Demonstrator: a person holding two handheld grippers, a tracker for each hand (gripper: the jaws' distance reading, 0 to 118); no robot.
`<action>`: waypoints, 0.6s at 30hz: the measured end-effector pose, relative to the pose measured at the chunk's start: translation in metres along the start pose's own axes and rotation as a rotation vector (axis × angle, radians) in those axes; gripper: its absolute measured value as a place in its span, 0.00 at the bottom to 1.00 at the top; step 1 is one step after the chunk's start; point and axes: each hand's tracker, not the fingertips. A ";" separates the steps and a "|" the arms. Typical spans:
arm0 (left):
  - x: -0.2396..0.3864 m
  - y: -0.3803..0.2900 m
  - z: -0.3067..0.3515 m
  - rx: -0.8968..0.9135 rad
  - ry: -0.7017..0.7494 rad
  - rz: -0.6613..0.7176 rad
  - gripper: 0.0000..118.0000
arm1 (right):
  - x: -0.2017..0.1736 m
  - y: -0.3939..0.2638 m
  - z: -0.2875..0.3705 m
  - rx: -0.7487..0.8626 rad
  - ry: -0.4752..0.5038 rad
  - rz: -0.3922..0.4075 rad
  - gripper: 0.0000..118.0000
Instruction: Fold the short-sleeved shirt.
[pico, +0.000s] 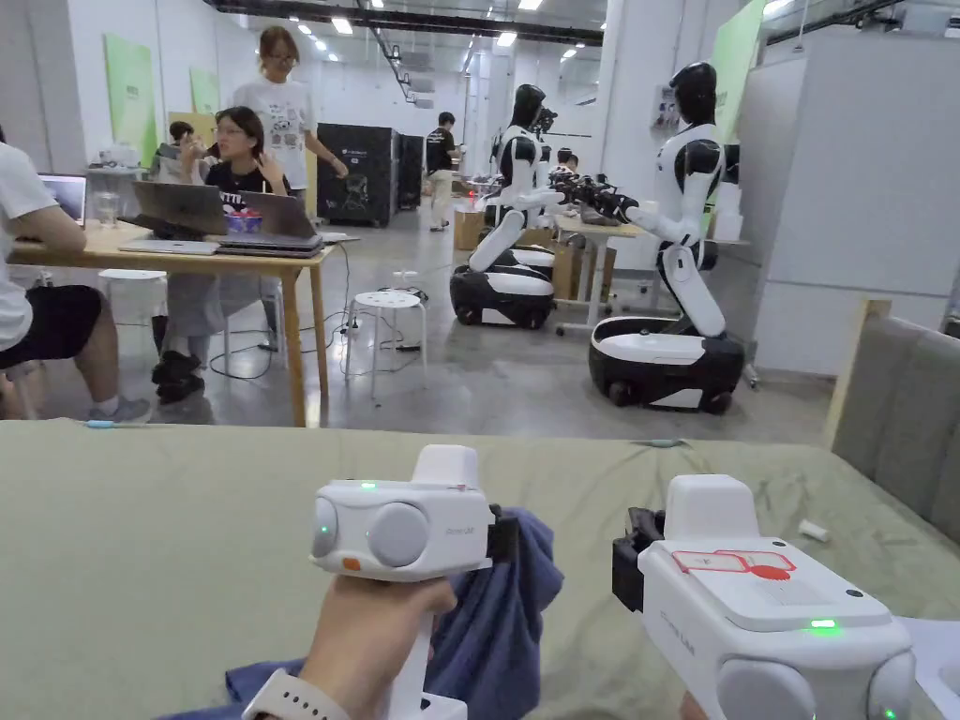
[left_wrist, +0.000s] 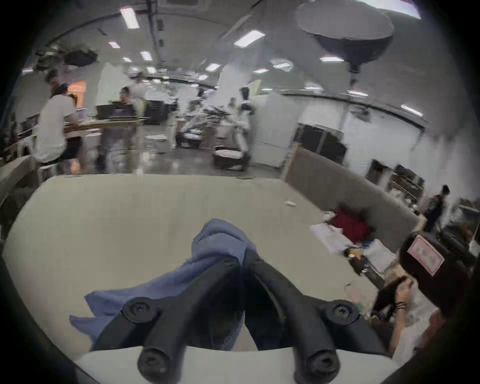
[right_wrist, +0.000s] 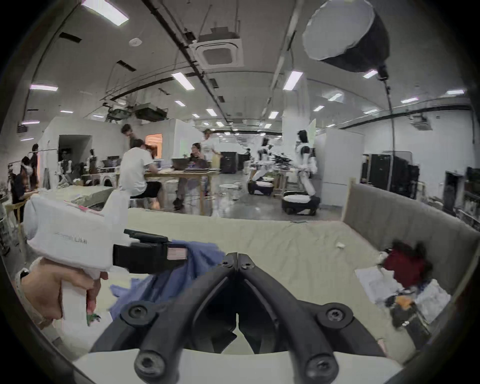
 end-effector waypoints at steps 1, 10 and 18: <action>0.015 -0.003 -0.014 -0.030 -0.011 -0.013 0.00 | 0.010 -0.002 0.004 0.002 -0.020 0.004 0.00; 0.080 -0.139 -0.184 -0.430 0.128 -0.077 0.00 | 0.086 -0.055 0.008 -0.106 -0.140 0.063 0.00; 0.076 -0.135 -0.153 -0.303 0.147 -0.116 0.88 | 0.096 -0.069 0.002 -0.138 -0.132 0.050 0.00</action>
